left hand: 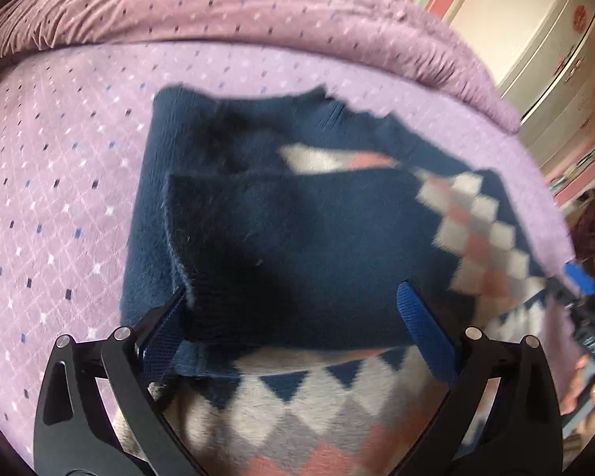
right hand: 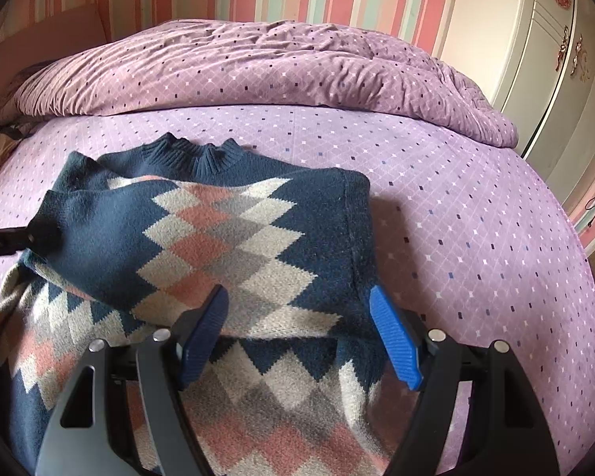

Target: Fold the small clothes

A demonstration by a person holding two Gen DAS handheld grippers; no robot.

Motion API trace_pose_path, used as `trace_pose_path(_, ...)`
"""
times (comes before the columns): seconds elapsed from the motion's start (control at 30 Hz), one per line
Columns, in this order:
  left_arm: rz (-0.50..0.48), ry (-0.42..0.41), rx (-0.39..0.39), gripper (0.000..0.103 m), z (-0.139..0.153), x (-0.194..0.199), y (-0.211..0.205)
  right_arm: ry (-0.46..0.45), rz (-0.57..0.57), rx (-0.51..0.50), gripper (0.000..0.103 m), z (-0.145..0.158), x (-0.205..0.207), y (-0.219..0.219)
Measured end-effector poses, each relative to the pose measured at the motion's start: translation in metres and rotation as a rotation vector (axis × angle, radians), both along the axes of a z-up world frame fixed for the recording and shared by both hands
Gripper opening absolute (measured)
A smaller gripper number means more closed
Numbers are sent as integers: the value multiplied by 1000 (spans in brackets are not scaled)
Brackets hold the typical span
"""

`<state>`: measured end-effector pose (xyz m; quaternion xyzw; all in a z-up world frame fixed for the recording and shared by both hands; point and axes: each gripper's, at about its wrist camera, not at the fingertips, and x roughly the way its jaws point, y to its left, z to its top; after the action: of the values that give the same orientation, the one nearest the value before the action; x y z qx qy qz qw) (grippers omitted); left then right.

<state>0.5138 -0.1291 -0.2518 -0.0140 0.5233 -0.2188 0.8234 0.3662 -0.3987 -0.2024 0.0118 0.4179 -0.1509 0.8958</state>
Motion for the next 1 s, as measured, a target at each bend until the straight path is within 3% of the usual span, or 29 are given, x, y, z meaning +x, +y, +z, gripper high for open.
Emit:
trace_pose_path(0.17, -35, -28, 75, 96, -3, -3, -5, -10, -18, 33, 75, 0, 0, -7)
trace_pose_path(0.33, -35, -104, 139, 97, 26, -14, -5, -41, -12, 90, 75, 4, 7, -15)
trace_pose_path(0.43, -29, -173, 235, 100, 44, -26, -3, -43, -16, 150, 71, -1, 16, -23)
trace_pose_path(0.6, -10, -216, 331, 100, 60, -39, 5, 9, -39, 234, 44, -24, 30, -34)
trace_pose_path(0.73, 10, -219, 351, 100, 68, -46, 14, 67, -49, 199, 31, -44, 33, -35)
trace_pose_path(0.9, 25, -199, 347, 100, 68, -52, 21, 135, -47, 151, 30, -72, 41, -35)
trace_pose_path(1.0, 34, -186, 348, 100, 66, -56, 25, 134, -46, 117, 30, -67, 42, -29)
